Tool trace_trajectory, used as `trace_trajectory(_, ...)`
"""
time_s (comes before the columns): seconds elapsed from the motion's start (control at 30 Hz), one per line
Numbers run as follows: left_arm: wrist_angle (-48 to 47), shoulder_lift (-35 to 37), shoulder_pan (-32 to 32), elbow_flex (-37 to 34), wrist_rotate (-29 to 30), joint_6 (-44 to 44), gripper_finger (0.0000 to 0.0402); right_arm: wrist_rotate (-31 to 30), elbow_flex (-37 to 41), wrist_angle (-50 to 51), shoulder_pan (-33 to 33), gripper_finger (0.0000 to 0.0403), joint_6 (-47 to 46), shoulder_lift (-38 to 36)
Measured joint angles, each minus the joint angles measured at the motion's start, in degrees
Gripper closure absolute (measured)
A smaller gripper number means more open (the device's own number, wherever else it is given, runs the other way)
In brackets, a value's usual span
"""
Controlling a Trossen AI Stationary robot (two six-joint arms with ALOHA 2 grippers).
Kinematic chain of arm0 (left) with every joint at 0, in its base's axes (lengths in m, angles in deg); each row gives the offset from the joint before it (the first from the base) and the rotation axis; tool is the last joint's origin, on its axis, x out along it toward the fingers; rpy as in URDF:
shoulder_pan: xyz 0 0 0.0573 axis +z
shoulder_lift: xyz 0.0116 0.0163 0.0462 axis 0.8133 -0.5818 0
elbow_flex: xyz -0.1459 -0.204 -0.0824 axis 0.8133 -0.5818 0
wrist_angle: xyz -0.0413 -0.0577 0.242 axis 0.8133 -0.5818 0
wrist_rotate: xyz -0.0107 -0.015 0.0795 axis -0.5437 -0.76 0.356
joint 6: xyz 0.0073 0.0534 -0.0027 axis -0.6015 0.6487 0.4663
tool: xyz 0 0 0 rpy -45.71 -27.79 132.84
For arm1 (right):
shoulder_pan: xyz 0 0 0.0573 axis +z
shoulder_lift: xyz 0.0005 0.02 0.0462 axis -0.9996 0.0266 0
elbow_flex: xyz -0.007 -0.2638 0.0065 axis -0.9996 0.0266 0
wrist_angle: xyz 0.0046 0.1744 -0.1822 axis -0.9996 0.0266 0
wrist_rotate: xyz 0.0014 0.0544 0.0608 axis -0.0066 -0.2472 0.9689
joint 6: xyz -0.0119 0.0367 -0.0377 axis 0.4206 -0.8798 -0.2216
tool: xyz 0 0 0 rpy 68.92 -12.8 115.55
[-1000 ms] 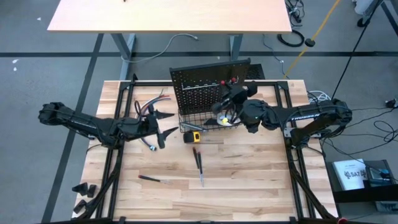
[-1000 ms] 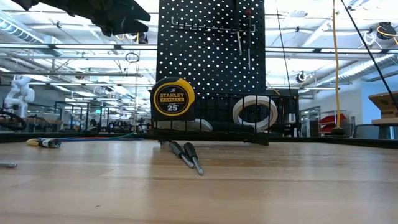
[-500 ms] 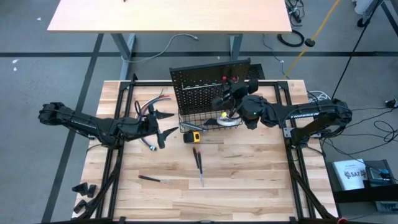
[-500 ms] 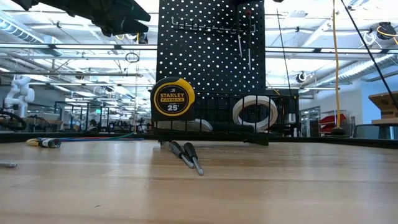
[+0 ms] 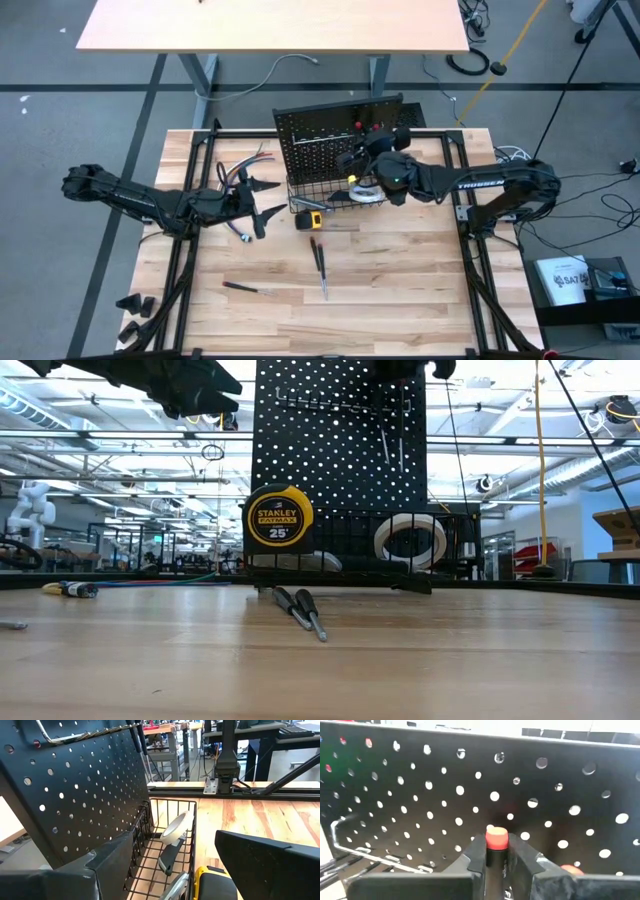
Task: Hang tools onto peg board
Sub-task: Hang the black screwdriver onto the pegboard
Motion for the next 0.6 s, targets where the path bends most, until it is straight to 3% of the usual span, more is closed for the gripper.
trace_trajectory(0.27,-0.26,0.00,0.00,0.00,0.00,0.00,0.0112,-1.92,0.00,-0.05,-0.06,0.0358,0.92,1.28)
trace_trajectory(0.6,-0.19,-0.01,0.02,-0.02,0.00,-0.02,0.0112,-2.06,0.09,0.83,-0.08,0.0214,4.24,1.43)
